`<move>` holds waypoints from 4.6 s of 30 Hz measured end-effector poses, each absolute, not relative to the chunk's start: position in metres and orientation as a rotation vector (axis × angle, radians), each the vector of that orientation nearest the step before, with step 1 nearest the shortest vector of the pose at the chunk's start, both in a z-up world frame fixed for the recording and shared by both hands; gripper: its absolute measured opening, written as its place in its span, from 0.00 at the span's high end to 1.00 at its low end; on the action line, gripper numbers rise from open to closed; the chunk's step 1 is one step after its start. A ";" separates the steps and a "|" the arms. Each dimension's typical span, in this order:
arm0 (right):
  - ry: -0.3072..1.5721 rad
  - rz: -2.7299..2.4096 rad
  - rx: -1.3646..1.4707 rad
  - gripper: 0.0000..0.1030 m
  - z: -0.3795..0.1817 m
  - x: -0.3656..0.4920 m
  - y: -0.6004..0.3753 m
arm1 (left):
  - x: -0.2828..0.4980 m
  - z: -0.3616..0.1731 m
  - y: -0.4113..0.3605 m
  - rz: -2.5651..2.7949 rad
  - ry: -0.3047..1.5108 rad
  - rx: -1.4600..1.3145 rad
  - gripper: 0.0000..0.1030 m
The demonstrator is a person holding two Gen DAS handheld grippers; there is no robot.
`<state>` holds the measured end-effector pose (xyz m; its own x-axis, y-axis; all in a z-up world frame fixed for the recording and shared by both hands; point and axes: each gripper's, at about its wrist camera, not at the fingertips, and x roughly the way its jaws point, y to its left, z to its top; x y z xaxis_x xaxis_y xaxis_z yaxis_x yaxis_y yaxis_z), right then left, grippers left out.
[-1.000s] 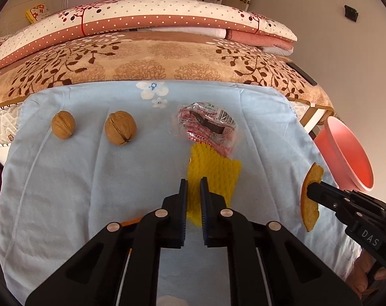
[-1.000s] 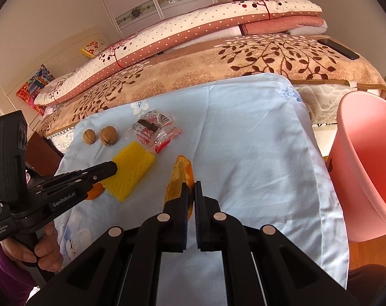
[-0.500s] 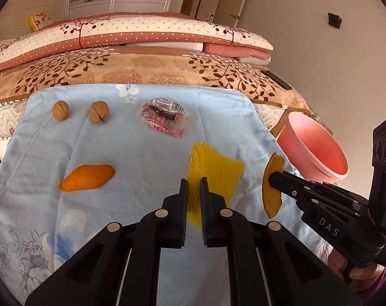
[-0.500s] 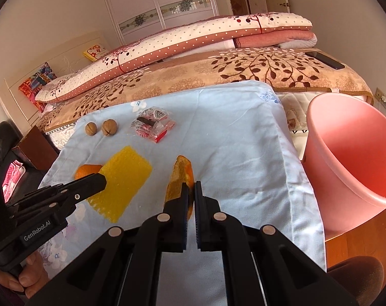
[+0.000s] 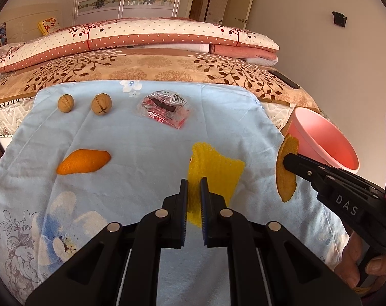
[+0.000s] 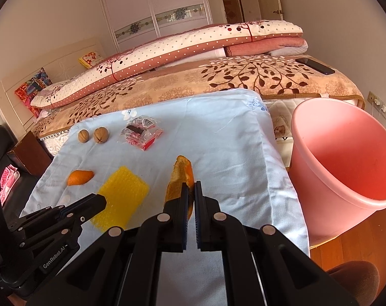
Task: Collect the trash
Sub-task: 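Carry the yellow net and orange peel with both grippers over the pink bucket, then open both grippers to drop the net and peel into the bucket, then move both grippers back over the cloth toward the remaining peel and wrapper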
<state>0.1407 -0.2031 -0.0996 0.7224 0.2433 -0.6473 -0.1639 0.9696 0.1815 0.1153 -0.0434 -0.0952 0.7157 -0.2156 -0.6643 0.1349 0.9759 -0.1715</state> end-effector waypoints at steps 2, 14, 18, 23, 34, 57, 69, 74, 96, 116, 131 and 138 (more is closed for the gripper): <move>0.732 0.226 0.114 0.96 -0.100 0.141 -0.203 | 0.113 -0.095 -0.045 -0.187 0.736 -0.102 0.91; 0.710 0.243 0.085 0.96 -0.099 0.137 -0.198 | 0.109 -0.092 -0.047 -0.152 0.698 -0.094 0.91; 0.691 0.241 0.083 0.96 -0.097 0.133 -0.199 | 0.110 -0.091 -0.047 -0.140 0.703 -0.113 0.91; 0.675 0.242 0.094 0.96 -0.095 0.128 -0.202 | 0.108 -0.088 -0.055 -0.141 0.700 -0.104 0.91; 0.648 0.187 0.108 0.96 -0.077 0.114 -0.233 | 0.109 -0.058 -0.086 -0.193 0.625 -0.074 0.91; 0.560 -0.101 0.266 0.96 -0.051 0.094 -0.378 | 0.126 -0.027 -0.203 -0.458 0.574 -0.017 0.91; 0.570 -0.155 0.320 0.96 -0.063 0.111 -0.420 | 0.149 -0.036 -0.251 -0.539 0.624 -0.010 0.91; 0.579 -0.166 0.335 0.96 -0.069 0.118 -0.429 | 0.158 -0.042 -0.265 -0.562 0.645 -0.005 0.91; 0.600 -0.194 0.345 0.96 -0.080 0.130 -0.436 | 0.174 -0.058 -0.271 -0.592 0.728 -0.038 0.71; 0.581 -0.190 0.321 0.73 -0.072 0.121 -0.424 | 0.158 -0.047 -0.254 -0.586 0.698 -0.057 0.70; 0.565 -0.132 0.290 0.73 -0.058 0.098 -0.394 | 0.141 -0.035 -0.227 -0.545 0.677 -0.068 0.70; 0.569 -0.086 0.271 0.73 -0.053 0.089 -0.370 | 0.129 -0.032 -0.204 -0.509 0.668 -0.064 0.70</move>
<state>0.0888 -0.3699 -0.0527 0.8397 -0.0060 -0.5430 0.1551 0.9609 0.2294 0.1289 -0.2037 -0.0320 0.6676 -0.4715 -0.5762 0.4311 0.8758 -0.2171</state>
